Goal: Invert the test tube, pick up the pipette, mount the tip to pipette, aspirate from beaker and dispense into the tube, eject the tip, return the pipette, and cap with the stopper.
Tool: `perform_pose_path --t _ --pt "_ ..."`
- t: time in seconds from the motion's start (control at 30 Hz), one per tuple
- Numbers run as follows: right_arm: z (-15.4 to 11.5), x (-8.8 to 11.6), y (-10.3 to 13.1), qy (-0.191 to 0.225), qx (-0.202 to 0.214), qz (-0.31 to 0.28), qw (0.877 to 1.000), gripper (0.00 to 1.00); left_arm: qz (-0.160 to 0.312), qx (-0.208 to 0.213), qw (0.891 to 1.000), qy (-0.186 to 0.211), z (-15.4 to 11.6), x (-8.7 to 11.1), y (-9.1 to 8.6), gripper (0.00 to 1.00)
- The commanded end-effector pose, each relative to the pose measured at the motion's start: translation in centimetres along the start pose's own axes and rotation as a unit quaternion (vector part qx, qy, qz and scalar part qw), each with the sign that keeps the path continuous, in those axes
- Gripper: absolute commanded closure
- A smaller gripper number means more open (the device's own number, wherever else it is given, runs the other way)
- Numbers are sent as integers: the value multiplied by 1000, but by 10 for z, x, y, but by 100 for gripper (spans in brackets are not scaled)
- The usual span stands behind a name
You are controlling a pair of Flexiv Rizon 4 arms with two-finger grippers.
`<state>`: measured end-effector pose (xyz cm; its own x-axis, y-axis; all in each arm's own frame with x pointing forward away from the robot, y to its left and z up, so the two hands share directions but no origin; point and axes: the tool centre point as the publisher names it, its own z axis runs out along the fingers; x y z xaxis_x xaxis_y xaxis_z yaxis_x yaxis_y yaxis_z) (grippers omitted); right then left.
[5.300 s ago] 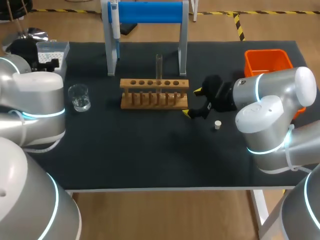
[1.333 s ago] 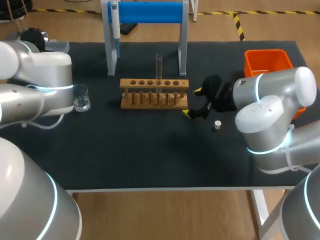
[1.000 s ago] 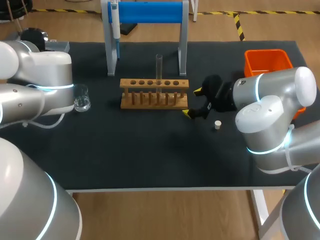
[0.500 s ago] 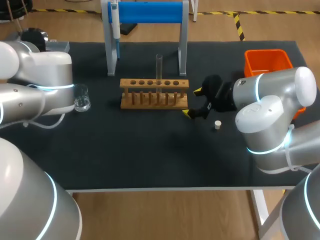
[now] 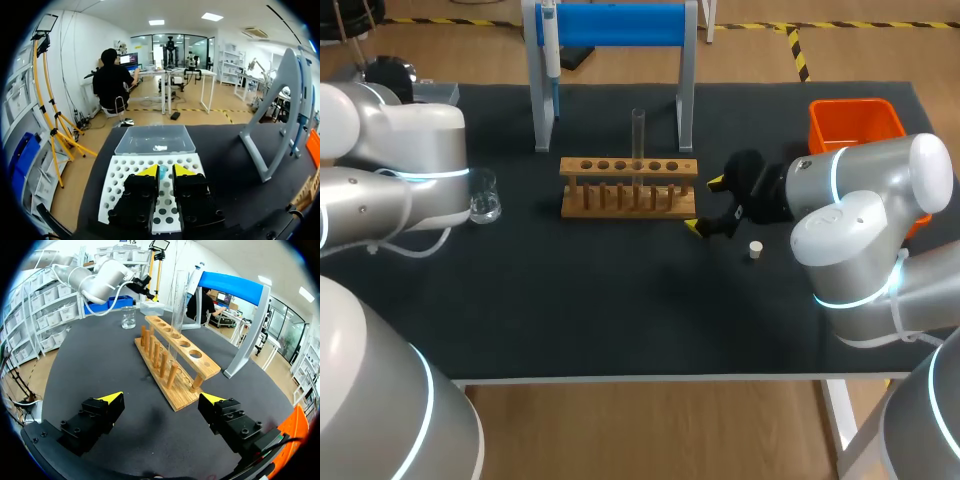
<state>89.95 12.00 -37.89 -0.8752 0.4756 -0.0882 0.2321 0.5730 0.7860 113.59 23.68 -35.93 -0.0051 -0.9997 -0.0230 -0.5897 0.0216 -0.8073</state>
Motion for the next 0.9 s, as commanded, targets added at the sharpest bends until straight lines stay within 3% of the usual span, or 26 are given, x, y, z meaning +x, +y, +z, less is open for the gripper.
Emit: perform_pose_path --t 0.03,0.9 --pt "-1 -1 1 1 2 0 1000 0 0 0 1000 -2 4 0 1 80" --pt "-1 -1 1 1 2 0 1000 0 10 -4 1000 -7 7 -2 1 82"
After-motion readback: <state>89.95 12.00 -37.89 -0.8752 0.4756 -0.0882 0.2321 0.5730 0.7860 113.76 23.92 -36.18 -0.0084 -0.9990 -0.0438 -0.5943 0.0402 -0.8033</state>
